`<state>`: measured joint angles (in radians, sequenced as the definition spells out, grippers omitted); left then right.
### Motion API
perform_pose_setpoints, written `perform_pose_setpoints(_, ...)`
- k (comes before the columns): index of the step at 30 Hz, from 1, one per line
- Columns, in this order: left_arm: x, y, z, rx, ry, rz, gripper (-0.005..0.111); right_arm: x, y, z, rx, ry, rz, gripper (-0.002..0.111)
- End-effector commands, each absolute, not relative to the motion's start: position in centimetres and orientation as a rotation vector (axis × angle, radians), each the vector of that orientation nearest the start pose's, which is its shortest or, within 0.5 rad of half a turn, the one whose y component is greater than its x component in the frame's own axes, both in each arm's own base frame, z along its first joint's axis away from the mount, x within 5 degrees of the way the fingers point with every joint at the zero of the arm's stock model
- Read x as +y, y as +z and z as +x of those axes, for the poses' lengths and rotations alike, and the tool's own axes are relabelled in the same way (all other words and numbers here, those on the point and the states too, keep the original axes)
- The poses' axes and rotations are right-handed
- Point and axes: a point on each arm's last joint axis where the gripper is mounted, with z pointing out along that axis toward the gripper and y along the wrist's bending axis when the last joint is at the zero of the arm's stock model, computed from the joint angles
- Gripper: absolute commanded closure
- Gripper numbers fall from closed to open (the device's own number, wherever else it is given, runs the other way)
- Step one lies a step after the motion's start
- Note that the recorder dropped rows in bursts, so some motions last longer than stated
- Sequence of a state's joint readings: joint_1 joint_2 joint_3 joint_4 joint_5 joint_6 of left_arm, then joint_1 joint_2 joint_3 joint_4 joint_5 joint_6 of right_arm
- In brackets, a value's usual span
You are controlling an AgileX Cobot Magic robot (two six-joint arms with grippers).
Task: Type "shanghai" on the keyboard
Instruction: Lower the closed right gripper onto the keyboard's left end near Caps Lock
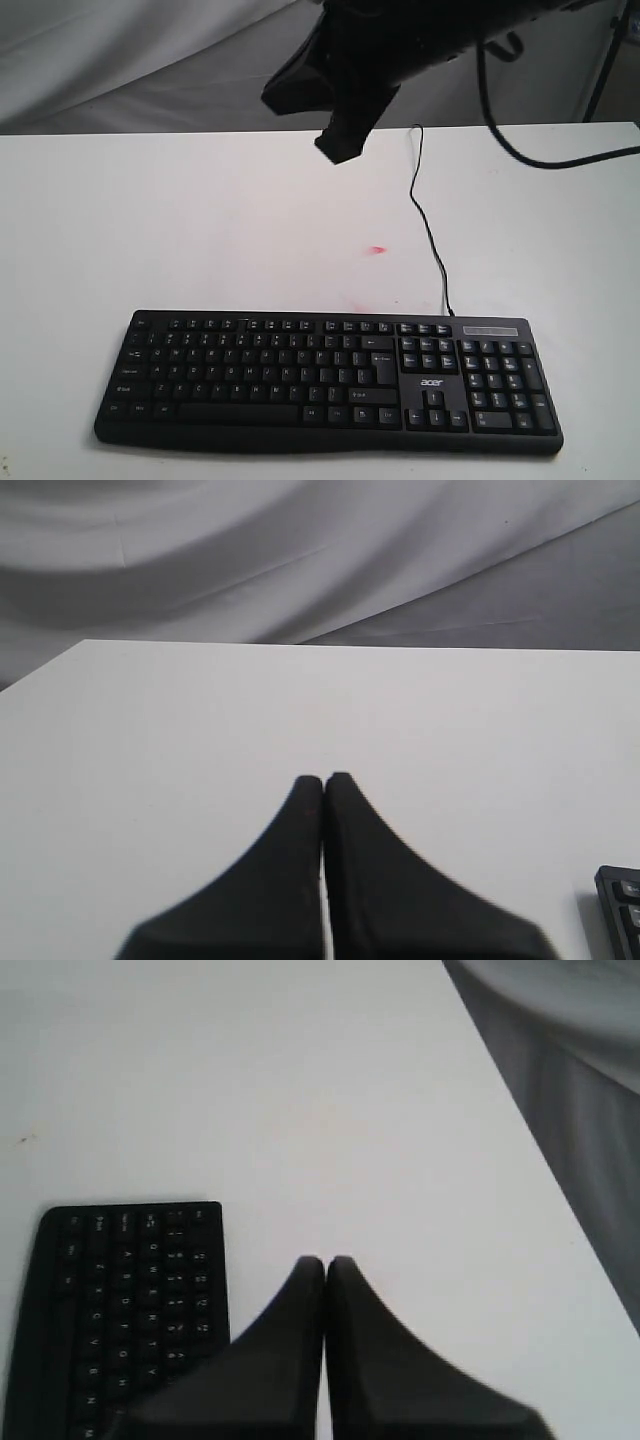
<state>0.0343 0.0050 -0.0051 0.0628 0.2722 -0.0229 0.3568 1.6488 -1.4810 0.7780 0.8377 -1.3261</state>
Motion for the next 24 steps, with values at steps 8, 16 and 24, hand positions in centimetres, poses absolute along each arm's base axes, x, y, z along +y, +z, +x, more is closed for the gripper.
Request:
perform_pose_setpoints(8, 0.3, 18.9, 5.5, 1.749, 0.063, -0.007, 0.106, 23.7, 30.6, 32.1, 1.735, 0.559, -1.518, 0.108)
perform_pose_setpoints(16, 0.3, 18.9, 5.5, 1.749, 0.063, -0.007, 0.106, 27.4, 26.0, 31.6, 1.760, 0.598, -1.607, 0.108)
perform_pose_setpoints(24, 0.3, 18.9, 5.5, 1.749, 0.063, -0.007, 0.106, 27.9, 22.5, 29.9, 1.759, 0.639, -1.581, 0.108)
